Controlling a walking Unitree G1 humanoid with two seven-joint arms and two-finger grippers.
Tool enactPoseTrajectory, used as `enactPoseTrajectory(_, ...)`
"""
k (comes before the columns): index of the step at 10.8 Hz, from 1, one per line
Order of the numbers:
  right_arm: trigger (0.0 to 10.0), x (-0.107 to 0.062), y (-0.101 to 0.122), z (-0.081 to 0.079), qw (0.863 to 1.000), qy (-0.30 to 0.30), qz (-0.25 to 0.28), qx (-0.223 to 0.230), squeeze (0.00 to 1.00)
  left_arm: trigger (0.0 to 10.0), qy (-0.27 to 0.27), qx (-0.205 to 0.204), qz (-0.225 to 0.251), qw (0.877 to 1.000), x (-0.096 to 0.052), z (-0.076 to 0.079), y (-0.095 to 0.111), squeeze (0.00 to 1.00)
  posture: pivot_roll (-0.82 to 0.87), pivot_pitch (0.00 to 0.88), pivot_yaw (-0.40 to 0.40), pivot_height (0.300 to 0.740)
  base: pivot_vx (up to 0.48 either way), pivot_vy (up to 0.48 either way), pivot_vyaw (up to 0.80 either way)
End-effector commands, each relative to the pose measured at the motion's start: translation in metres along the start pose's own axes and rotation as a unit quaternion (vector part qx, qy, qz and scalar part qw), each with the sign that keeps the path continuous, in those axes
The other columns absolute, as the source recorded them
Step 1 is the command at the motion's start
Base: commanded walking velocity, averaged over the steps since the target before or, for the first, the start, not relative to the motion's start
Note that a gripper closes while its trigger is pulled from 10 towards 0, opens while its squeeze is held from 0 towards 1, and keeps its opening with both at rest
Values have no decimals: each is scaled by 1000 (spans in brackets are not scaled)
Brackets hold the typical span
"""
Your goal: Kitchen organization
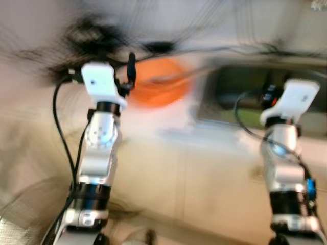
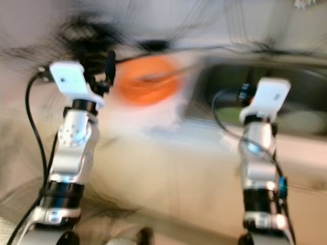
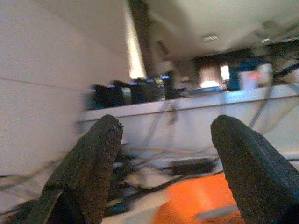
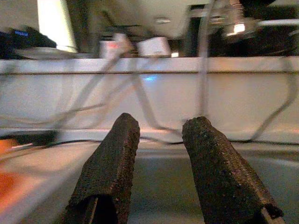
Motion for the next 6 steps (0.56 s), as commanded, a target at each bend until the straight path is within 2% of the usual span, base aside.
enactPoseTrajectory(1,10000,1,1,2,1000,-2,1,0,0,10000,-9,4,6,1000,5,5,5,0,79,0,83,740,0,0,0)
enactPoseTrajectory(2,10000,1,1,2,1000,-2,0,0,0,10000,-9,3,3,1000,5,5,4,0,76,0,84,740,0,0,0)
enactPoseTrajectory(5,10000,-5,-7,-2,1000,6,-15,2,0,10000,-22,-12,-56,998,-8,9,-25,0,69,0,89,740,0,0,0)
enactPoseTrajectory(6,10000,-13,-21,-4,999,13,-38,-5,0,10000,-16,-21,-104,994,-23,6,-52,0,70,0,89,740,0,0,0)
Point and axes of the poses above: a point about 5 cm out from each wrist's last joint towards the gripper, its own x axis pointing out of the wrist towards the gripper, its own y axis along the axis of the wrist's last joint, z = x × y, the point moved 3 cm from there along x, pointing out of the wrist towards the gripper, and after that the axes turned 8 degrees about -x, right-handed, at the moved point
